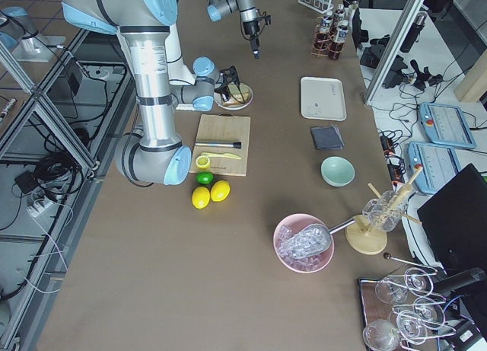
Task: Make sandwich and place on tray
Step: 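Open the right gripper and withdraw it while the left arm moves toward the plate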
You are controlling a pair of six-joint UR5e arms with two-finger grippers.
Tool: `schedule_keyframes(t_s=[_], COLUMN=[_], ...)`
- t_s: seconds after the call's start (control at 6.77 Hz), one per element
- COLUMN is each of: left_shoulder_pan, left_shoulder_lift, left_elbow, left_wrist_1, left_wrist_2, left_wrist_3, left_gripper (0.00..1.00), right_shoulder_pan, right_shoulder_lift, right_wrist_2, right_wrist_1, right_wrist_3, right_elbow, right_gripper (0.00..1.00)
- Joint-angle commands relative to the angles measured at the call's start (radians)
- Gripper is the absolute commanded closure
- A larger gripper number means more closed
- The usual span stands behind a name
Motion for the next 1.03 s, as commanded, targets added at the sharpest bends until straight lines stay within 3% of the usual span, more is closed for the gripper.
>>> schedule_keyframes(t_s=[0.0, 0.15, 0.3, 0.59, 0.89], left_shoulder_pan=[0.0, 0.003, 0.049, 0.182, 0.273], left_shoulder_lift=[0.023, 0.025, 0.03, 0.052, 0.053], left_elbow=[-0.002, -0.002, -0.006, 0.0, 0.013], left_wrist_1=[0.001, 0.001, 0.001, 0.004, 0.003], left_wrist_2=[0.004, 0.015, 0.08, 0.188, 0.263], left_wrist_3=[-0.001, -0.028, -0.1, -0.136, -0.196], left_gripper=[0.0, 0.01, 0.02, 0.03, 0.03], right_shoulder_pan=[0.086, 0.166, 0.267, 0.544, 0.662], right_shoulder_lift=[-0.035, -0.043, -0.037, -0.032, -0.061], right_wrist_2=[0.006, 0.051, 0.149, 0.426, 0.475], right_wrist_1=[-0.007, -0.022, -0.119, -0.313, -0.401], right_wrist_3=[0.081, 0.081, 0.081, -0.063, -0.309], right_elbow=[0.012, 0.007, 0.015, 0.018, 0.014], right_gripper=[0.0, 0.0, 0.0, 0.0, 0.0])
